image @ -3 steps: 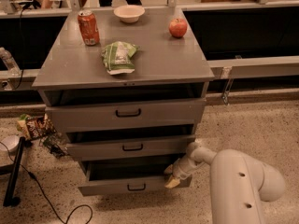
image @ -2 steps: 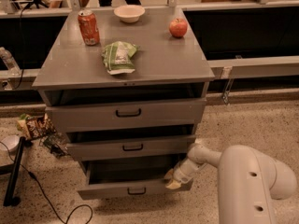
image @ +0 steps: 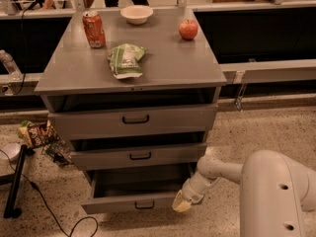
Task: Open bottom drawer
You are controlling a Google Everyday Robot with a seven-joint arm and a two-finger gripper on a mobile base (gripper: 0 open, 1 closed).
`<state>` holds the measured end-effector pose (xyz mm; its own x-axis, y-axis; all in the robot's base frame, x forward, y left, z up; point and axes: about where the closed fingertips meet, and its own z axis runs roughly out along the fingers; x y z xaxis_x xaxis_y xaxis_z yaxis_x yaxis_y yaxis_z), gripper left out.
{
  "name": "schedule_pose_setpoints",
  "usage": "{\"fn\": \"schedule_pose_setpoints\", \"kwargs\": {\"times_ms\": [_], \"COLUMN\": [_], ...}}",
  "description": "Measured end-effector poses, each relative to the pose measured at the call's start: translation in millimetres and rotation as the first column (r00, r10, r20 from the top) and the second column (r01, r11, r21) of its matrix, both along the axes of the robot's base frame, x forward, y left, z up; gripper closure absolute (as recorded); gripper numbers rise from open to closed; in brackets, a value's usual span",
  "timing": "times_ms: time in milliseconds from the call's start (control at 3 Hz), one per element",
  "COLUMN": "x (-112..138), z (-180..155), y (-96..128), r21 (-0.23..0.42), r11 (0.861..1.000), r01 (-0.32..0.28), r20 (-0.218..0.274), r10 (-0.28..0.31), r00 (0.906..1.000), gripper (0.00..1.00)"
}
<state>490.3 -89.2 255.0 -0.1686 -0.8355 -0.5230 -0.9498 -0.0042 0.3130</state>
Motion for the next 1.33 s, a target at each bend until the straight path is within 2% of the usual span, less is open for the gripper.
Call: {"fn": "schedule_pose_setpoints", "kwargs": {"times_ms": [333, 667, 1000, 1333], "x": [20.4, 45.6, 83.2, 103.9], "z": [10.2, 11.6, -8.1, -32.4], "y": [-1.4, -6.6, -11.0, -12.3], "r21": [-0.003, -0.021, -0.019, -0.015], "r11": [1.000, 0.999, 0.993, 0.987], "r01": [0.018, 0.049, 0.118, 0.163], "r20": [0.061, 0.132, 0.208, 0.231], "r10": [-0.018, -0.045, -0.112, -0.155], "r00": [0.9979, 0.9903, 0.9718, 0.9605], "gripper": [0.67, 0.92, 1.00, 1.00]}}
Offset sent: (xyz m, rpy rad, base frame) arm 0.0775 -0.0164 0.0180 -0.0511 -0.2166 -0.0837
